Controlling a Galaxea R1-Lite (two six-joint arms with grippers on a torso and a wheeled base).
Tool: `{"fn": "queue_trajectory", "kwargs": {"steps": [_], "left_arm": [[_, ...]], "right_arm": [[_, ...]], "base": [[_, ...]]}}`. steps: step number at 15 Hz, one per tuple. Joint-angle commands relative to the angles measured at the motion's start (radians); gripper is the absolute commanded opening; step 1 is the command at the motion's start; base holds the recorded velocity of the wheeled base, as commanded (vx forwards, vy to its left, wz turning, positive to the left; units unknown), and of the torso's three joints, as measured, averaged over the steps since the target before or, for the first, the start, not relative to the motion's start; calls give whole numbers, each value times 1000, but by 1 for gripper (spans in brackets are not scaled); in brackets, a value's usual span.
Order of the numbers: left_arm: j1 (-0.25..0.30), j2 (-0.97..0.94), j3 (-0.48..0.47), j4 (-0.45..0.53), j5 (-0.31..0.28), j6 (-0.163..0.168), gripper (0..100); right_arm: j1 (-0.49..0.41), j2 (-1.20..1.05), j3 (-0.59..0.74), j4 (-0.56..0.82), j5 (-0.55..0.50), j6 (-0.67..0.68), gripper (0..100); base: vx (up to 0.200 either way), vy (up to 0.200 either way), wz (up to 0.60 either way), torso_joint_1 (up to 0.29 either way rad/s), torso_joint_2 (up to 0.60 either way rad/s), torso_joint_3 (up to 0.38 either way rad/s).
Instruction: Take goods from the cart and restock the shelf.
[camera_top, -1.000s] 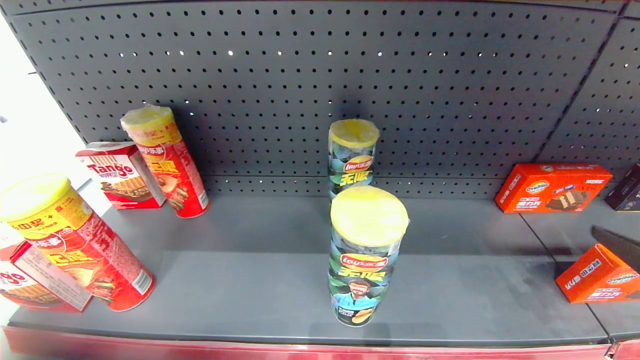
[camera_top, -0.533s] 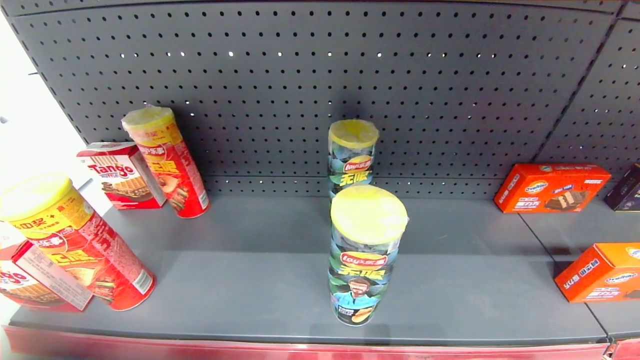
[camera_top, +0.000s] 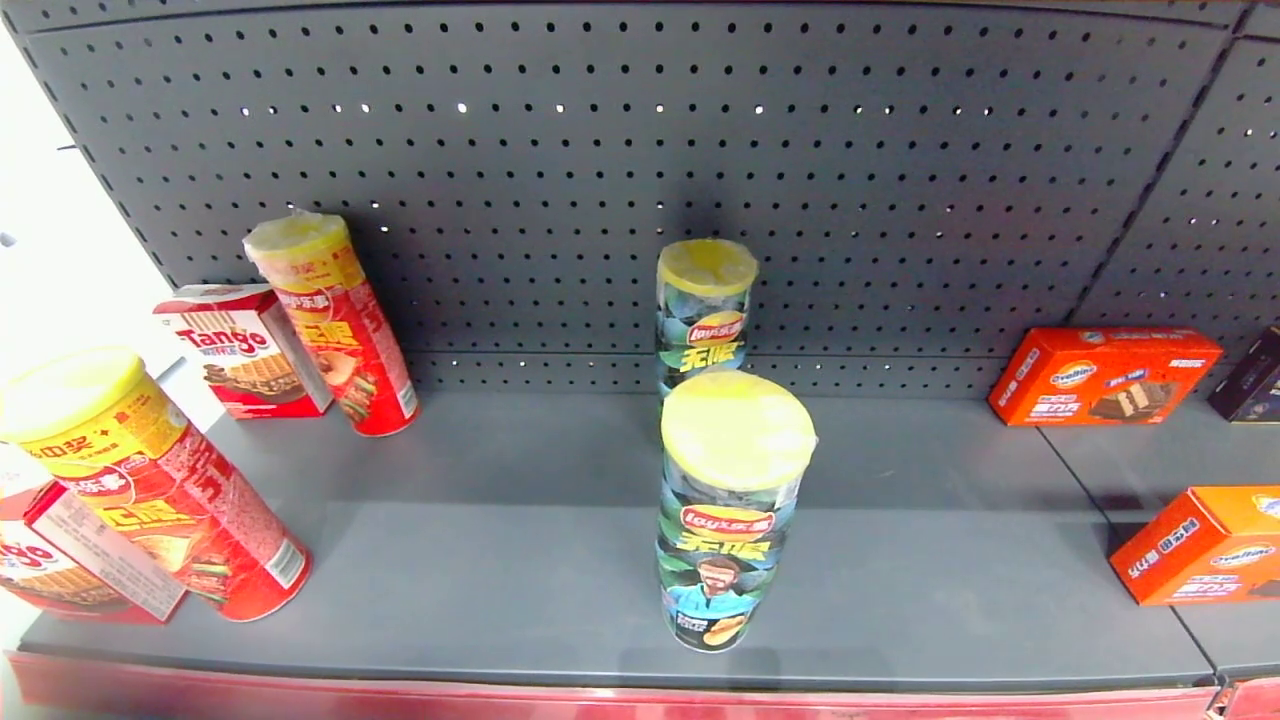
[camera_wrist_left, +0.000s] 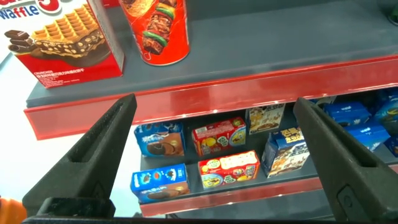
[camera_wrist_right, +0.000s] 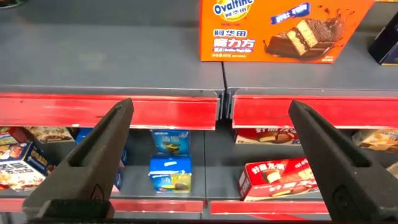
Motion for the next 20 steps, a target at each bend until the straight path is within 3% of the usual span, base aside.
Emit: {"fn": "queue_trajectory", "kwargs": {"steps": [1,5,8,9,10,20], "left_arm": [[1,1,0,0,1,-1,100],[1,1,0,0,15,-2,100],[1,1,0,0,78,-7,100],[1,1,0,-2,80,-24,100],[1,1,0,-3,72,-62,100],[1,1,0,-3,70,-61,100]], "right_arm": [[0,-2,2,0,-1,0,100],[0,-2,2,0,-5,4,100],[0,-2,2,0,-5,1,100],[1,-2,2,0,-5,3,100],[1,-2,2,0,-5,3,100],[1,-2,2,0,5,1,100]], "base": [[0,0,0,0,0,0],[0,0,0,0,0,0],[0,0,0,0,0,0],[0,0,0,0,0,0],[0,0,0,0,0,0],[0,0,-60,0,0,0]]}}
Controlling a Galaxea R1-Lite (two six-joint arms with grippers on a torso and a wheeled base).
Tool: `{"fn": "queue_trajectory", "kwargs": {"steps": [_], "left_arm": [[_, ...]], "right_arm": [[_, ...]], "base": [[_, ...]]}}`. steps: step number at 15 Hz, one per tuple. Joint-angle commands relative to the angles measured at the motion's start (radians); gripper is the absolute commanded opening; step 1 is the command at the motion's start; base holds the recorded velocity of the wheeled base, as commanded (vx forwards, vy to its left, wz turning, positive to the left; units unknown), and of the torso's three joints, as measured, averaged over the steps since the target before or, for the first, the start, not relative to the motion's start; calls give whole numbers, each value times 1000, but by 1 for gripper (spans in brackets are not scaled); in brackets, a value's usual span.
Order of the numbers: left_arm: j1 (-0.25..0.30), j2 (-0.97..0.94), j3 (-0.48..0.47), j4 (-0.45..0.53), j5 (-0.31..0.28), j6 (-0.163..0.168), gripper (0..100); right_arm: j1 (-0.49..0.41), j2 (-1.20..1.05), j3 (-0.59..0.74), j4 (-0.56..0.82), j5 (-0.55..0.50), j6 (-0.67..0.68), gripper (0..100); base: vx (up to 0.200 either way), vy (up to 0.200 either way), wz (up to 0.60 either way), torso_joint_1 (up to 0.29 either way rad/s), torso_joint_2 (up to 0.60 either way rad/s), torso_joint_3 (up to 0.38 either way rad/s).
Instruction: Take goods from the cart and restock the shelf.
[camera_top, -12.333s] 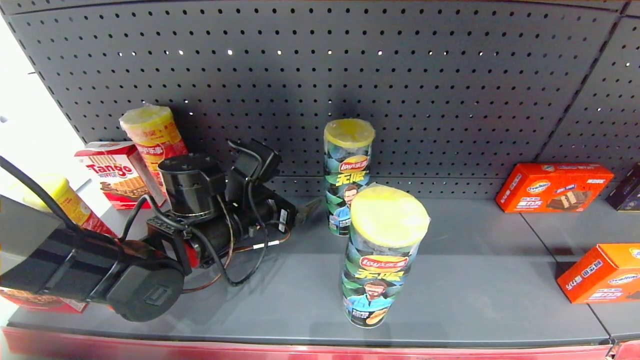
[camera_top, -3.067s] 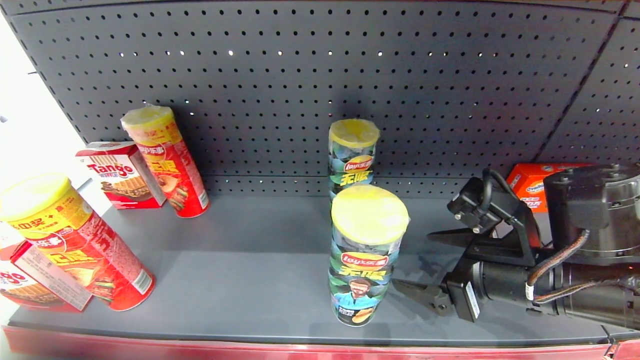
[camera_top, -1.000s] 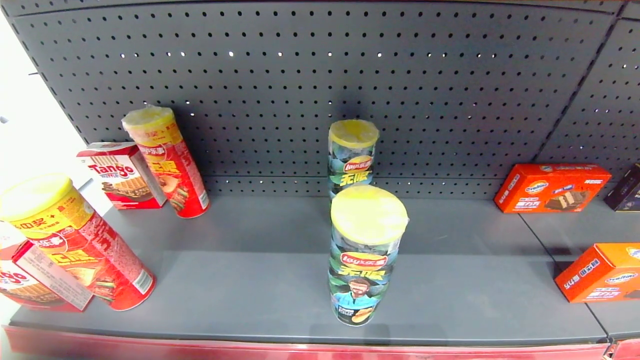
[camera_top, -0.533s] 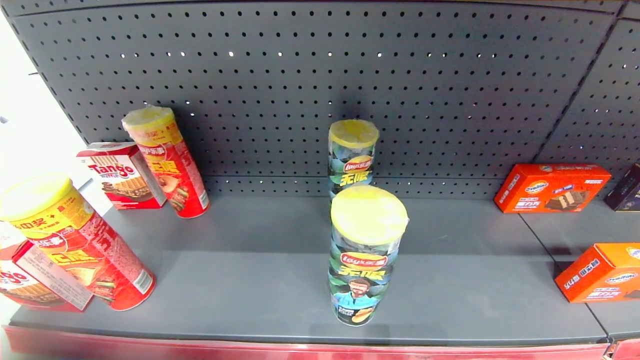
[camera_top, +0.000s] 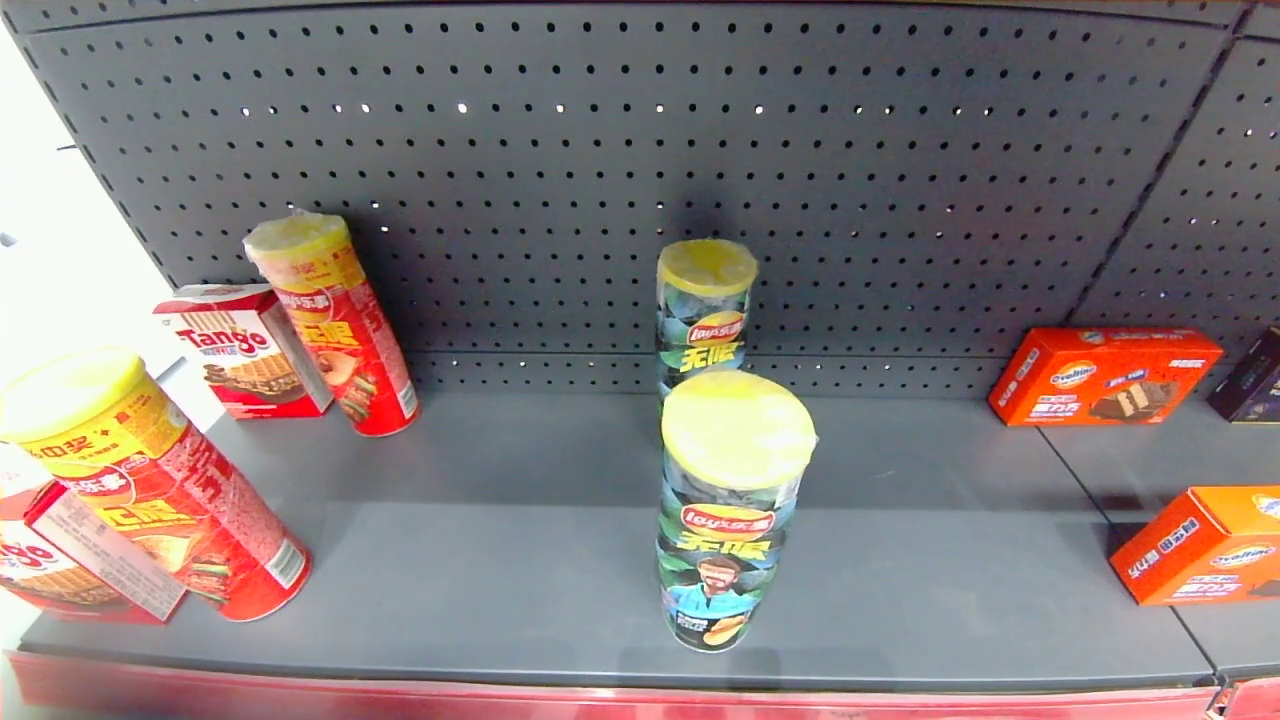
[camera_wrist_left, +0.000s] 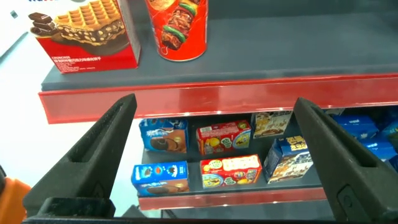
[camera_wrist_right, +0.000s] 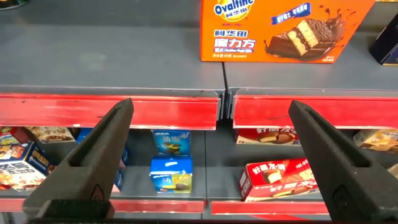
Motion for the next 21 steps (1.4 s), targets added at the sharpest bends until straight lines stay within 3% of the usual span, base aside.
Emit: {"fn": "queue_trajectory", "kwargs": {"steps": [1,21], "left_arm": [[0,1,0,-1,1,0,100],[0,1,0,-1,4,1,100]], "right_arm": [[1,2,0,0,1,-2,100],[1,2,0,0,1,0,100]], "base": [[0,0,0,0,0,0],[0,0,30,0,0,1]]}}
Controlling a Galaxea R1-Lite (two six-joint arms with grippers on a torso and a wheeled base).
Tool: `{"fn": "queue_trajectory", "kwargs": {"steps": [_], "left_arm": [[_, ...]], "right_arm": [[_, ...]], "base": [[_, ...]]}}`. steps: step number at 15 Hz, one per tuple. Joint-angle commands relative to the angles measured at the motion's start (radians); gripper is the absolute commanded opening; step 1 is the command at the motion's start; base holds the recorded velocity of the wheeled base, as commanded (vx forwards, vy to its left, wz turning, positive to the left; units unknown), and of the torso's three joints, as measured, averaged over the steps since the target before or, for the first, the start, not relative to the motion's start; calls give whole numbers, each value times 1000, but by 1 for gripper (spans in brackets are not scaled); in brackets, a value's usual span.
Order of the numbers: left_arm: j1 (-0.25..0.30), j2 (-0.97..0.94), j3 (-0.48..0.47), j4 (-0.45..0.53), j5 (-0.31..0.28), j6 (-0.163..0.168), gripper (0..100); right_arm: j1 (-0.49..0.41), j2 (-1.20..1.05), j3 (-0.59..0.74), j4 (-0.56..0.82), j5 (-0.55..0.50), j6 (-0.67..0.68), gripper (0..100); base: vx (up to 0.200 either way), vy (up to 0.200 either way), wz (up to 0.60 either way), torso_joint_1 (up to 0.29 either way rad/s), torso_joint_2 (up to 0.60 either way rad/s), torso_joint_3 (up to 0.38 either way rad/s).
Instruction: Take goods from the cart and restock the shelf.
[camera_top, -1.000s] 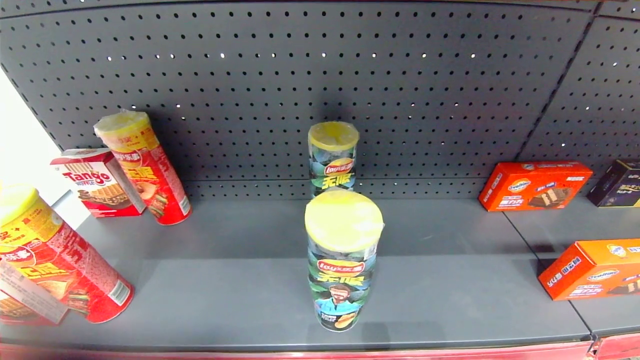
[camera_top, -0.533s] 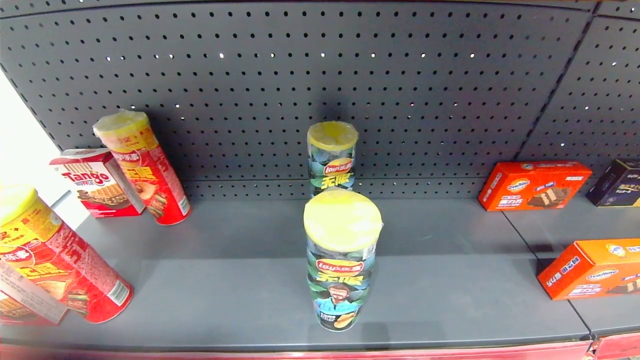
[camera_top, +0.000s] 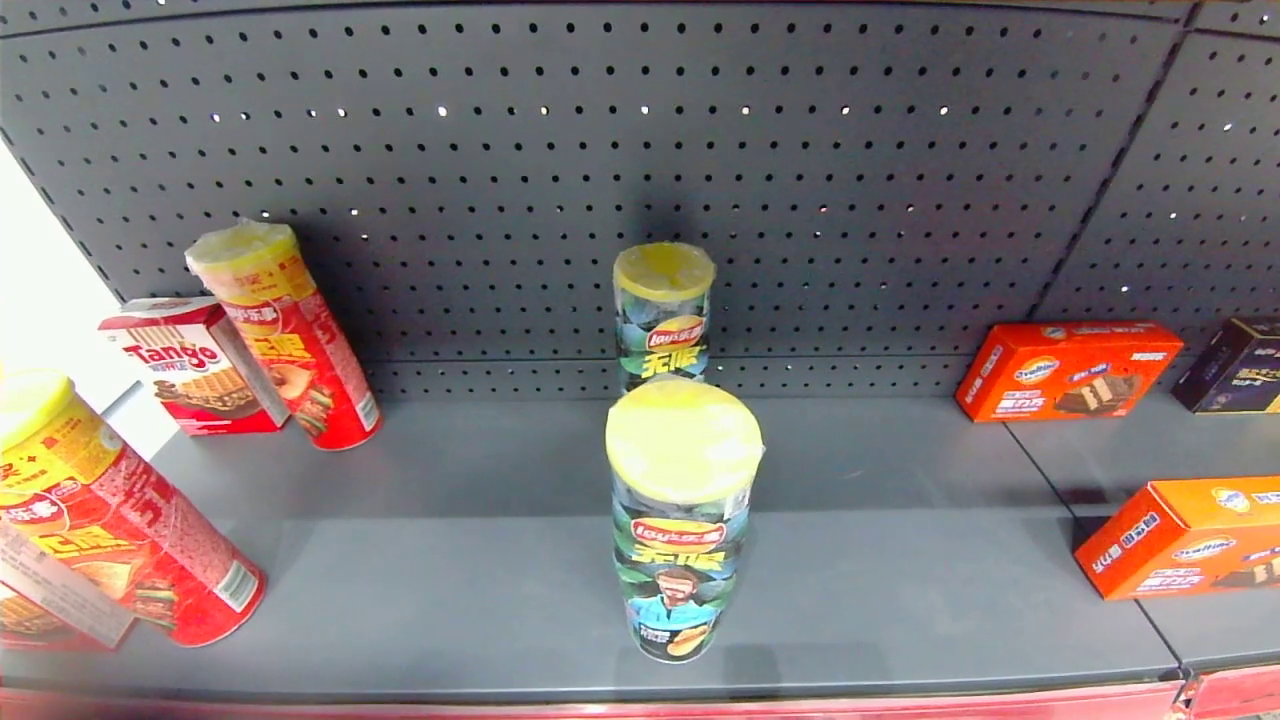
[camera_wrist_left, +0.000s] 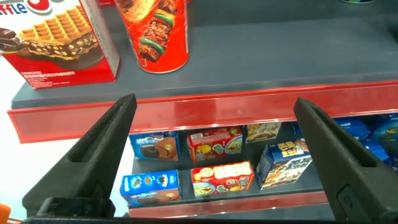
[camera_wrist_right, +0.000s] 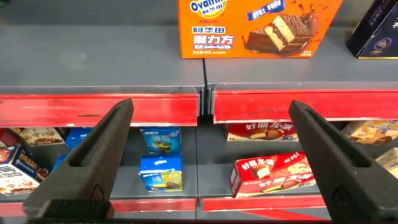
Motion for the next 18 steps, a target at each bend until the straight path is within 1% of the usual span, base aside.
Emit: {"fn": "queue_trajectory", "kwargs": {"steps": [1,18], "left_arm": [[0,0,0,0,0,1,100],[0,0,0,0,-3,-2,100]], "right_arm": [[0,1,0,0,0,0,100],[0,1,0,0,0,0,100]], "base": [[0,0,0,0,0,0],[0,0,0,0,0,0]]}}
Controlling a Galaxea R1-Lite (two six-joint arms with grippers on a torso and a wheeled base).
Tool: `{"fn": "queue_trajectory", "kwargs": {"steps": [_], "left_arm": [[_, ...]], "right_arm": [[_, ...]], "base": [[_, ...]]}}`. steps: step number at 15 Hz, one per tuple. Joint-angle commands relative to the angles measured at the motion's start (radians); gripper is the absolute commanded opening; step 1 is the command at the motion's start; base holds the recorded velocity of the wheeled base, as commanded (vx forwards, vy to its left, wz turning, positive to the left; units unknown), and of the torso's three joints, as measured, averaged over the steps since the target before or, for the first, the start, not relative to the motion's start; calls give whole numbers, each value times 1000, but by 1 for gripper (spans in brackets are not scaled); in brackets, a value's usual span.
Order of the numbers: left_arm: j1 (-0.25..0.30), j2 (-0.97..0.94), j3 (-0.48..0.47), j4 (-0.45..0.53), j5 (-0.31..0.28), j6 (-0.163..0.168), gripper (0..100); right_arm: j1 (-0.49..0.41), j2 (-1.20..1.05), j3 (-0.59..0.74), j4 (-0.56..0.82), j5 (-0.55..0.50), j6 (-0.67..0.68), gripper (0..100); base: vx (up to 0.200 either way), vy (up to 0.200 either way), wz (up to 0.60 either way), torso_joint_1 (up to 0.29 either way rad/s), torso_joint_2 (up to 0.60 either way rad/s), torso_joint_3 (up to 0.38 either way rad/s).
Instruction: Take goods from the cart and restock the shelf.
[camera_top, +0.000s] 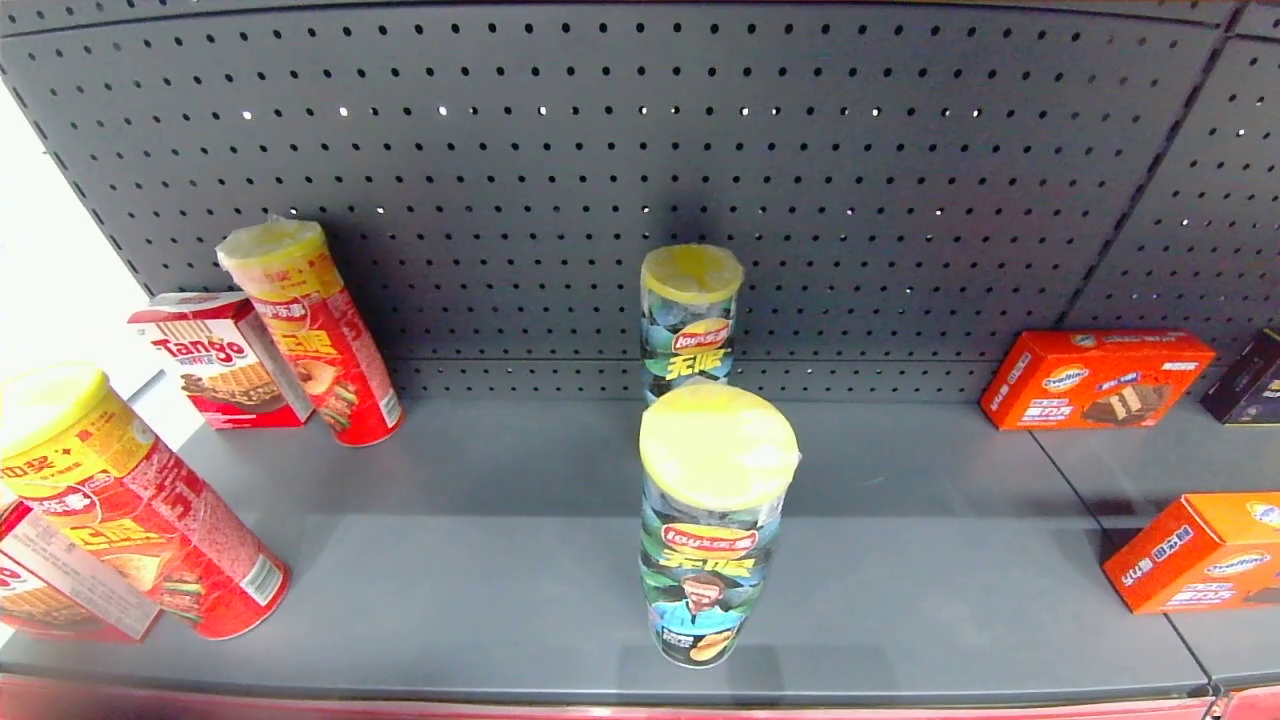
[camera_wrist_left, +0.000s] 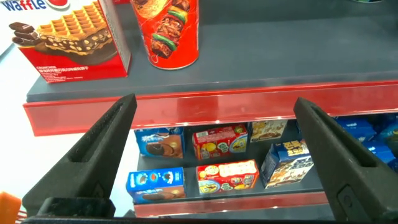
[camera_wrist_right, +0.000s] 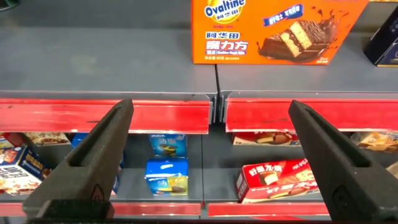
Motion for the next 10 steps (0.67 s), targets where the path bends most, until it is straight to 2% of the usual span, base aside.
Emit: {"fn": "queue_trajectory", "kwargs": {"steps": [1,3,4,10], "left_arm": [[0,0,0,0,2,-2,100],[0,0,0,0,0,4,100],[0,0,0,0,0,-1,100],[0,0,0,0,2,-2,100]], "right_arm": [[0,1,0,0,0,0,100],[0,1,0,0,0,0,100],[0,1,0,0,0,0,100],[0,1,0,0,0,0,100]], "base": [[0,0,0,0,0,0],[0,0,0,0,0,0],[-200,0,0,2,2,7],[0,0,0,0,0,0]]}}
